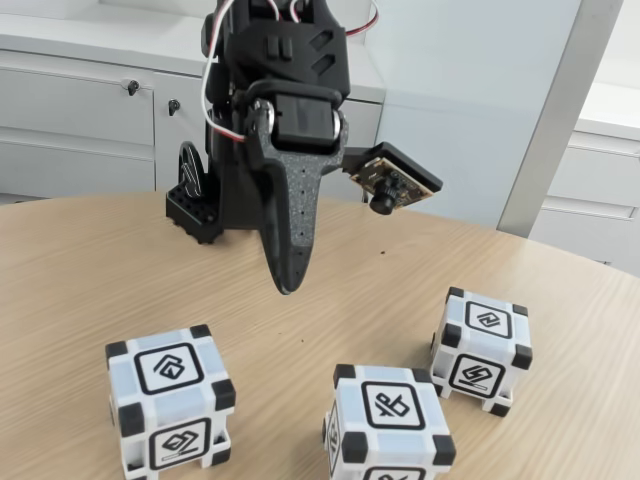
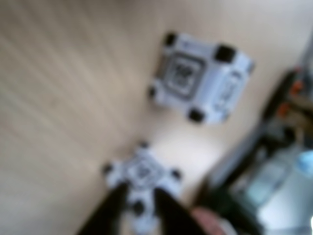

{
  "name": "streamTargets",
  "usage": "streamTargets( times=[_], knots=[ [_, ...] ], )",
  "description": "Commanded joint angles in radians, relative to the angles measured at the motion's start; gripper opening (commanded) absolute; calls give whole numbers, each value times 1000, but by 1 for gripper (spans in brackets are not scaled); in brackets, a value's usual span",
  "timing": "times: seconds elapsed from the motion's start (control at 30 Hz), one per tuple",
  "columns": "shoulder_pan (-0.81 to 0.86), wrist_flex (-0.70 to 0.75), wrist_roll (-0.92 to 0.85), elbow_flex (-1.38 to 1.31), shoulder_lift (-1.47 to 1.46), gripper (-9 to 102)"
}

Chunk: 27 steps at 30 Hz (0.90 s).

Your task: Stack cubes from left to right.

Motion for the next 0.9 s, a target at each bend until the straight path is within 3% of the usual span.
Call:
streamTargets(
  times=[0.0,0.87],
  knots=[
    [18,-2,209,-5,8,0],
    [5,-14,163,-21,8,0]
  ],
)
